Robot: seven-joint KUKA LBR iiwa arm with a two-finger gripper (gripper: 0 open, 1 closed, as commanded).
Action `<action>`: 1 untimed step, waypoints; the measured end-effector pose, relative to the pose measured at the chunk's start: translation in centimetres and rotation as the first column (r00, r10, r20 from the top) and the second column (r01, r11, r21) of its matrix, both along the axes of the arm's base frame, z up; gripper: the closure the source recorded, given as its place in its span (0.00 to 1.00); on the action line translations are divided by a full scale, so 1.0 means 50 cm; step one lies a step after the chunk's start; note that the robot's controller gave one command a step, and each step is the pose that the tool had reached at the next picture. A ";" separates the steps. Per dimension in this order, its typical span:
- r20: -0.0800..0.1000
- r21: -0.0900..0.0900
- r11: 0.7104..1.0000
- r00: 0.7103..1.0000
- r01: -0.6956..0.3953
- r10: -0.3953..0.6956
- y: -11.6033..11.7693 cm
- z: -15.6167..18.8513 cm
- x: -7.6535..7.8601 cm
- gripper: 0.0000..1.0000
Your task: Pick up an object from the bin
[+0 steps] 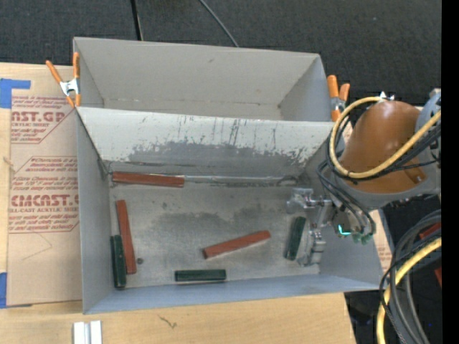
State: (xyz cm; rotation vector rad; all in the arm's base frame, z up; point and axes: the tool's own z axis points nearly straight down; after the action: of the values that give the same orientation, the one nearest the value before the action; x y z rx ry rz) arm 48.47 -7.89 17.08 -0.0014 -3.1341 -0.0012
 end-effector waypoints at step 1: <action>0.008 -0.001 1.000 1.000 -0.001 0.001 0.000 0.008 0.004 0.00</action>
Offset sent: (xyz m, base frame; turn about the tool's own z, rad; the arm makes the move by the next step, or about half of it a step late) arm -0.0006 -0.0073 -0.1008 0.0143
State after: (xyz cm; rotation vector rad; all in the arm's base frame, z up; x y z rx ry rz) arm 48.66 -7.87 17.46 0.0004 -3.1419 0.0005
